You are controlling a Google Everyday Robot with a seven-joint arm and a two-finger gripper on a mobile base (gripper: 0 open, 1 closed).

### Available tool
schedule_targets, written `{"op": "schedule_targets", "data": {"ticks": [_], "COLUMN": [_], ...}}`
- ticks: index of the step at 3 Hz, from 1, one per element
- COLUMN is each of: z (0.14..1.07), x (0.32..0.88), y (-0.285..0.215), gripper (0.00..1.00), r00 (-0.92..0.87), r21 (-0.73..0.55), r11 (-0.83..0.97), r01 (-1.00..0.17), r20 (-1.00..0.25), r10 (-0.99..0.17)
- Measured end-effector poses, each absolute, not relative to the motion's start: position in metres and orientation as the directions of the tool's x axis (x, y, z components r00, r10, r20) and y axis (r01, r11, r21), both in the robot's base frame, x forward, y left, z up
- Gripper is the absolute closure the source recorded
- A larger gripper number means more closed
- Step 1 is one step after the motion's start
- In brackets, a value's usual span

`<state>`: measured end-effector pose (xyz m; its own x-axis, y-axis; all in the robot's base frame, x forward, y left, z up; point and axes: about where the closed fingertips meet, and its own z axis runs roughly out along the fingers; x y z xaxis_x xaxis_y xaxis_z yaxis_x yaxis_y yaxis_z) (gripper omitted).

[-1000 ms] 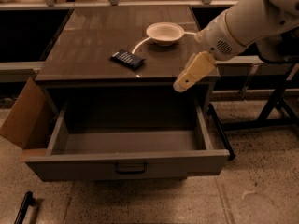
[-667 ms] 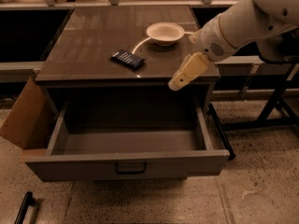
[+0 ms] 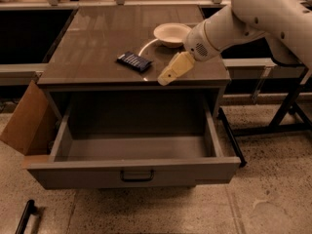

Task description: Place rxbar blueberry into top drawer

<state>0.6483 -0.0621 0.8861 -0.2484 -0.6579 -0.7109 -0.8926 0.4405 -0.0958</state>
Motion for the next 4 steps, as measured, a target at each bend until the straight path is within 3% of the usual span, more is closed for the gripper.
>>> {"op": "schedule_targets", "data": {"ticks": [2, 4], "z": [0.862, 0.849], "x": [0.703, 0.731], "y": [-0.026, 0.009], "gripper": [0.00, 0.00], "r00": [-0.295, -0.310], "r21": [-0.004, 0.016], "r11": [0.461, 0.459], "r01": [-0.887, -0.888], "r20": [-0.764, -0.760], "r10": [-0.574, -0.572]}}
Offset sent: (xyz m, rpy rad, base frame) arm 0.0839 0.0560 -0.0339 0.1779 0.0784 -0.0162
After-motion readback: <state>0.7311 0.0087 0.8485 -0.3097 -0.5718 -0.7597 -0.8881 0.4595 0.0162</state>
